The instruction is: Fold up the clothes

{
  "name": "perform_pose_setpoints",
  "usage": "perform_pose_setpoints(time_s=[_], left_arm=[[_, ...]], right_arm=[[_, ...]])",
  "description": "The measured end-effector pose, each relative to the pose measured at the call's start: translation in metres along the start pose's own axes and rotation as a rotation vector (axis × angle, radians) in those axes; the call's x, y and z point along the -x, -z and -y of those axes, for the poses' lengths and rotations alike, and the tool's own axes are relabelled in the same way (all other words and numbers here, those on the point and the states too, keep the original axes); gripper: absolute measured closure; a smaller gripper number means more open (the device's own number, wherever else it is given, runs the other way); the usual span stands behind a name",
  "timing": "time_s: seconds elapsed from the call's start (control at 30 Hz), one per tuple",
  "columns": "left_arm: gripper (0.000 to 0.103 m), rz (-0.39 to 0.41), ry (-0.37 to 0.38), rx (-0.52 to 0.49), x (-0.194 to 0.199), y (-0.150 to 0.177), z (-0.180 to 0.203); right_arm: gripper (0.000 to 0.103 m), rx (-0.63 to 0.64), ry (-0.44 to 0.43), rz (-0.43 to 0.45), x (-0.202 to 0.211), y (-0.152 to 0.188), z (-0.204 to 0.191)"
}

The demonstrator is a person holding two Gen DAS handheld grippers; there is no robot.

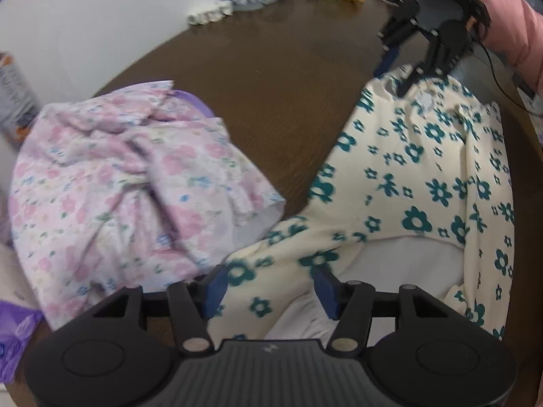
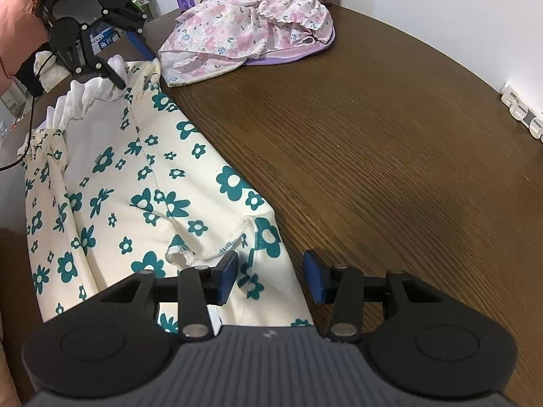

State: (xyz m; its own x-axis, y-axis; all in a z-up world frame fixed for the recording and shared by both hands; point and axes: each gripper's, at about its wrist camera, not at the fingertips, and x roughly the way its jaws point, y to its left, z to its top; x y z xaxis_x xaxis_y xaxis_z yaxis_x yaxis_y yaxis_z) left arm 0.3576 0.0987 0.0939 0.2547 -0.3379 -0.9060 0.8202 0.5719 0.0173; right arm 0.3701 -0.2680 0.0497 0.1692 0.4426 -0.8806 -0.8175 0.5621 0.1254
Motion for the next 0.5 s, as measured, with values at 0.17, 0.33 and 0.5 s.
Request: perform_pose_setpoints(time_s=[0.17,0.33,0.5], left_arm=[[0.045,-0.01,0.001,0.007,-0.007,0.004,-0.006],[0.037,-0.026,0.018,-0.038,-0.021,0.004,0.003],[0.091,0.002,-0.017,-0.03,-0.014,0.006,0.012]], right_arm=[[0.059,-0.029,-0.011,0.022,0.006,-0.002,0.009],[0.059,0.003,-0.012,-0.014,-0.009,-0.008,0.004],[0.088,0.038,0.054,-0.017,-0.013,-0.01,-0.01]])
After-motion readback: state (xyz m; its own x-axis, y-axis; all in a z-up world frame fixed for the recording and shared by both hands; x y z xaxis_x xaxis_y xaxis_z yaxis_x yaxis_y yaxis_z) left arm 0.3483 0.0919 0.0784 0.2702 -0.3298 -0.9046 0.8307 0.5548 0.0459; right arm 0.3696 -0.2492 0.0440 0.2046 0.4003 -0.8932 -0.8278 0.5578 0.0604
